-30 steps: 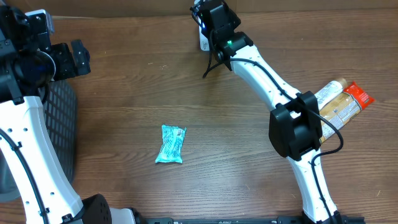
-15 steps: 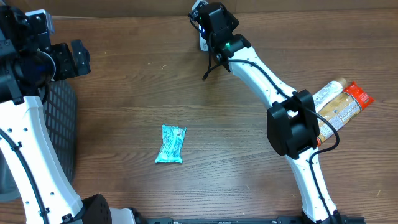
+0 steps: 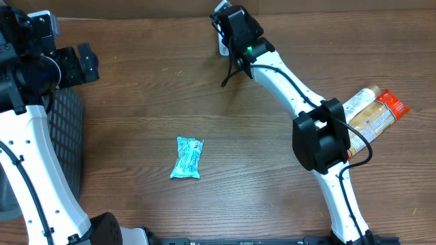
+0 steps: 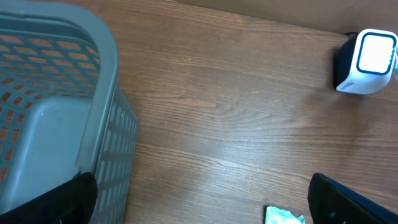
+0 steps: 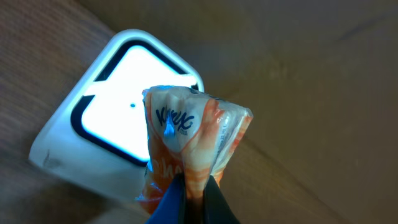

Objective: Scan the item barcode
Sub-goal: 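Hold the tissue pack in front of the scanner, then carry the tissue pack right and drop it near the tube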

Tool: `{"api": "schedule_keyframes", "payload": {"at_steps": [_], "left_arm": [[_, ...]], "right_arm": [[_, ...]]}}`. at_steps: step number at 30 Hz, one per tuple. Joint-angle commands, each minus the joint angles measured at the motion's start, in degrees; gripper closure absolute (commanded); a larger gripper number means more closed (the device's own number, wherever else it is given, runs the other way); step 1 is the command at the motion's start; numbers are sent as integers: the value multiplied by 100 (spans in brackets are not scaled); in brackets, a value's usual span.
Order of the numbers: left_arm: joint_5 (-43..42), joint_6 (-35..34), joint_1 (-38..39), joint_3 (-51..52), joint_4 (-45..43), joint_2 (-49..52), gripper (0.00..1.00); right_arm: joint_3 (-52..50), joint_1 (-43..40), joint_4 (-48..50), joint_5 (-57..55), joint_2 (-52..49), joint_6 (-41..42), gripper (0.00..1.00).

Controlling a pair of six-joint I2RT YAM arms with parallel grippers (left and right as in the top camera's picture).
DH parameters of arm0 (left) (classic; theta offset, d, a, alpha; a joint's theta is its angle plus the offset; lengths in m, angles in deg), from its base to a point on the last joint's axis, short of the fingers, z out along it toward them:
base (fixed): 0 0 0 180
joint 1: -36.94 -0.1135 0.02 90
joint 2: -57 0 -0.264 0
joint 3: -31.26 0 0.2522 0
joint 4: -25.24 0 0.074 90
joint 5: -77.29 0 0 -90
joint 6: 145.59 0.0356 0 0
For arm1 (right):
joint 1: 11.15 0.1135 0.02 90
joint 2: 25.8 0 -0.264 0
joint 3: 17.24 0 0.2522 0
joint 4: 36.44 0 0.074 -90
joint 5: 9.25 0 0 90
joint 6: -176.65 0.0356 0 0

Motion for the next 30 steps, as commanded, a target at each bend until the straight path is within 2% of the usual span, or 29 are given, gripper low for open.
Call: {"api": "schedule_keyframes", "payload": {"at_steps": [1, 8, 12, 14, 16, 20, 30], "left_arm": [[-37, 87, -22, -33, -15, 17, 0], [-37, 87, -22, -33, -15, 17, 0], [-37, 87, -22, -33, -15, 17, 0], [-37, 87, -22, -33, -15, 17, 0], [-37, 87, -22, -33, -15, 17, 0], [-37, 87, -22, -33, -15, 17, 0], [-37, 87, -22, -33, -13, 17, 0]], "right_arm": [[13, 22, -367, 20, 942, 1246, 96], [13, -190, -3136, 1598, 2264, 4017, 96], [4, -691, -4852, 3032, 2483, 4457, 96], [-146, -938, -5300, 3213, 2472, 4457, 96], [-468, -1204, -5436, 3204, 2472, 4454, 96], [-1384, -1759, -5108, 3204, 2472, 4522, 96], [-3622, -2796, -3512, 3202, 2472, 4610, 96]]}}
